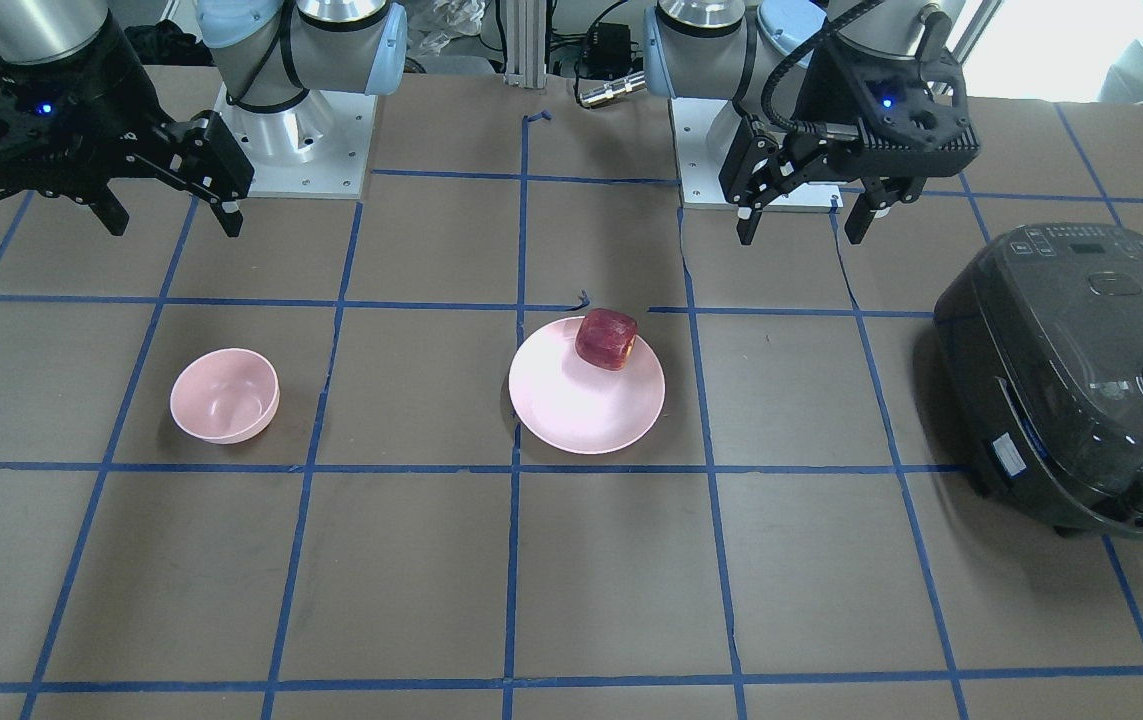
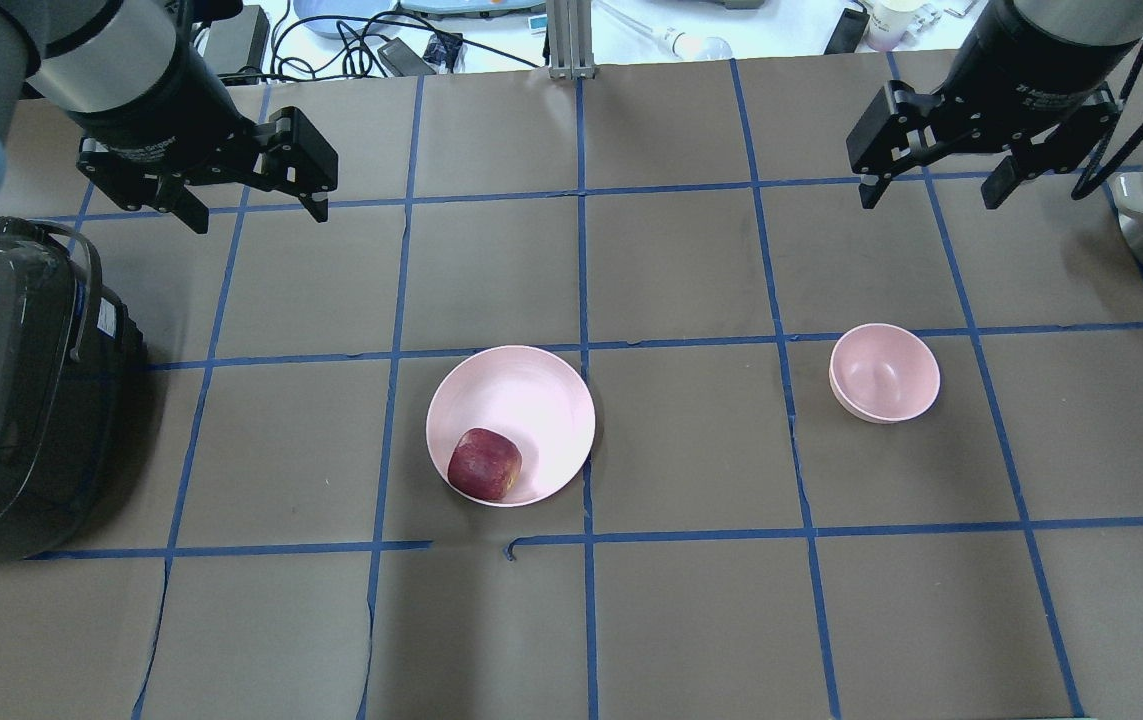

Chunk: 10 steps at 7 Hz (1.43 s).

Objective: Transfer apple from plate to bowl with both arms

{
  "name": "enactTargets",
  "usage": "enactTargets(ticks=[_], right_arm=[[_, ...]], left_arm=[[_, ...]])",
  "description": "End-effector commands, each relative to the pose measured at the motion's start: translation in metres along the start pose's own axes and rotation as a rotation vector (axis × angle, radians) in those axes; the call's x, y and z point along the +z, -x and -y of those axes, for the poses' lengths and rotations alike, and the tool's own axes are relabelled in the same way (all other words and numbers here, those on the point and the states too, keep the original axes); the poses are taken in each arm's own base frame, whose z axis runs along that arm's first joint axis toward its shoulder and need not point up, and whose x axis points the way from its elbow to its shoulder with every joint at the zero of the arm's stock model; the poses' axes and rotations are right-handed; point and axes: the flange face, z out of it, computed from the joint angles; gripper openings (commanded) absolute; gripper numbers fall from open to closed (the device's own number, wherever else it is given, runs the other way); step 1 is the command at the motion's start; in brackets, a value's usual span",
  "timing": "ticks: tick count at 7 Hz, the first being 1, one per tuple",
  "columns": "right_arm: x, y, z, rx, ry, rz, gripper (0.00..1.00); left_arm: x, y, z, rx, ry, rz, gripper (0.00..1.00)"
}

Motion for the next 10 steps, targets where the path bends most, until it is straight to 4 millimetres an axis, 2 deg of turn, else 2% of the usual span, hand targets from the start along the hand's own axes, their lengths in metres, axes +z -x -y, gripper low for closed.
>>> enactTargets(ticks=[1,10], right_arm=[[0.0021,-0.0015,-0.0012,-0.001,0.005,-0.014,1.00],[-0.0005,-0.0025,-0.0010,0.000,-0.003,-0.019,1.00]], left_arm=[[0.0005,0.0000,-0.0002,0.001,0.001,0.000,1.00],[0.0005,0.0000,-0.0002,0.001,0.001,0.000,1.00]])
